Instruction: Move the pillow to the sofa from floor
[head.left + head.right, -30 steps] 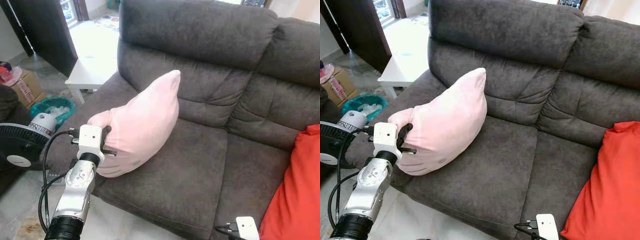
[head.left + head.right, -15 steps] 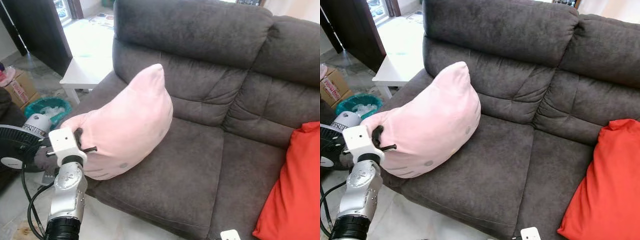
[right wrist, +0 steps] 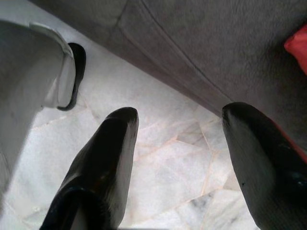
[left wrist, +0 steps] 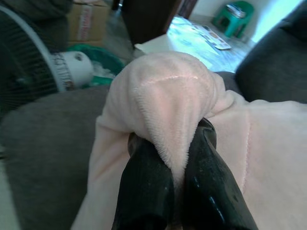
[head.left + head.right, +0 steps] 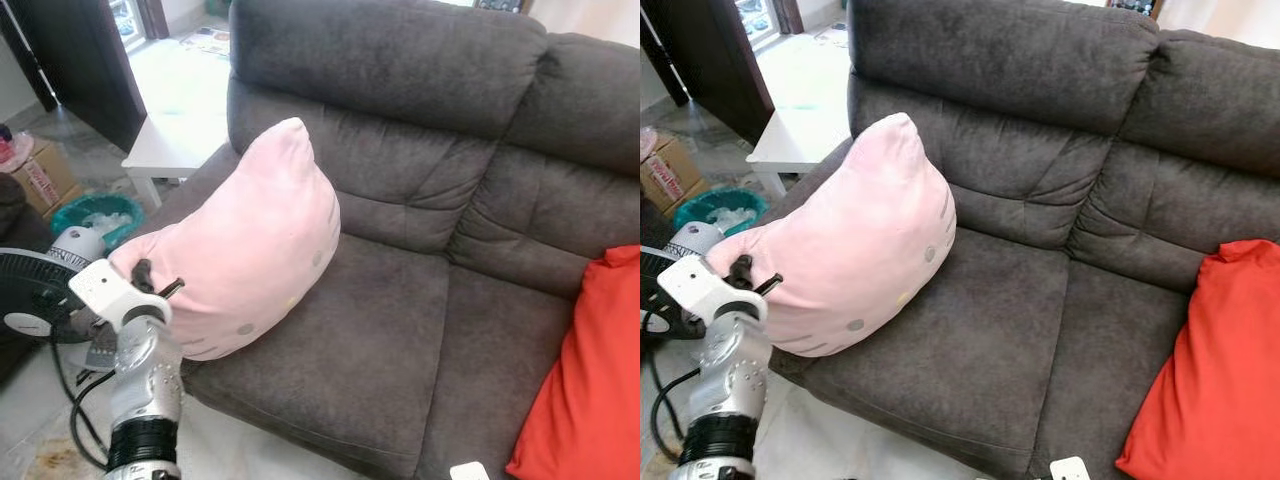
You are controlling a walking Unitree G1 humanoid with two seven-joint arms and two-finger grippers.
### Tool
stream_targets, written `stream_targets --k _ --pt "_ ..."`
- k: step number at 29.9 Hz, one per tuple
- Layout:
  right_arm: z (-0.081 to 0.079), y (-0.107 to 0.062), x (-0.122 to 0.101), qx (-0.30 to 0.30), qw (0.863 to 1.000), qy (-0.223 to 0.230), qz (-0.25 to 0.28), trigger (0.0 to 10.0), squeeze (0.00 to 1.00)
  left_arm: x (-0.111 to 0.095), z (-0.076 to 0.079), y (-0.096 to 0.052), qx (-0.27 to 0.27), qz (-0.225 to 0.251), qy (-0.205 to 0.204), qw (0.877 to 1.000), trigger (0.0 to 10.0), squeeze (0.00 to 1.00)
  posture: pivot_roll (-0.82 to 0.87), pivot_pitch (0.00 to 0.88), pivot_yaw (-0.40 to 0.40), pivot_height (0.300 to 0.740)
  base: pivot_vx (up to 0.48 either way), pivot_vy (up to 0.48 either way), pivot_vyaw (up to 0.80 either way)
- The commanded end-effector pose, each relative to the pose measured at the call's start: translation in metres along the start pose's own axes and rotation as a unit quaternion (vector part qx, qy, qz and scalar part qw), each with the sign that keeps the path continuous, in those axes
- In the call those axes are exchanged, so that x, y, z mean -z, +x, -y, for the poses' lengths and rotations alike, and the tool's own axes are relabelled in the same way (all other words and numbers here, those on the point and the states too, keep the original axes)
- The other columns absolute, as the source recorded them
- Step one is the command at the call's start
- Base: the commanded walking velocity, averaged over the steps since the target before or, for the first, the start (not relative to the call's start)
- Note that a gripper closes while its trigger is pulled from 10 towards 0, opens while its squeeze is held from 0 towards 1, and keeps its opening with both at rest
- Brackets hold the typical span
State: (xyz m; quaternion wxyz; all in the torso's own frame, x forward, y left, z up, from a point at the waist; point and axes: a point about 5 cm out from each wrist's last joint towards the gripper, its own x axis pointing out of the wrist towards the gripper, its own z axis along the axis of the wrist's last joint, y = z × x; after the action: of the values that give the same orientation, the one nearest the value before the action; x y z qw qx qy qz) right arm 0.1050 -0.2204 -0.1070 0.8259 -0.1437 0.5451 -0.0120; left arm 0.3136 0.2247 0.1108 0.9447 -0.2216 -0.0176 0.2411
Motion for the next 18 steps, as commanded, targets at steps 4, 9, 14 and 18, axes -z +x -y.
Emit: stream_targets --k 4,9,14,18 --pt "0.005 -0.002 0.011 0.002 1.0 0.001 -0.01 10.0 0.0 0.004 0.008 0.001 0.021 -0.013 0.012 1.0 10.0 0.0 0.11 0.088 -0.082 0.74 0.0 0.0 0.0" --pt "0.008 -0.004 0.019 0.003 1.0 0.003 -0.013 10.0 0.0 0.001 0.024 0.004 0.086 -0.012 0.045 0.995 10.0 0.0 0.12 0.091 -0.082 0.74 0.0 0.0 0.0" --pt "0.008 -0.006 0.027 -0.001 1.0 0.002 -0.016 10.0 0.0 -0.002 0.027 0.004 0.135 0.008 0.12 0.984 10.0 0.0 0.12 0.091 -0.084 0.74 0.0 0.0 0.0" --pt "0.009 -0.006 0.027 -0.001 1.0 0.003 -0.015 10.0 0.0 -0.002 0.032 0.002 0.157 0.014 0.132 0.979 10.0 0.0 0.12 0.09 -0.085 0.74 0.0 0.0 0.0"
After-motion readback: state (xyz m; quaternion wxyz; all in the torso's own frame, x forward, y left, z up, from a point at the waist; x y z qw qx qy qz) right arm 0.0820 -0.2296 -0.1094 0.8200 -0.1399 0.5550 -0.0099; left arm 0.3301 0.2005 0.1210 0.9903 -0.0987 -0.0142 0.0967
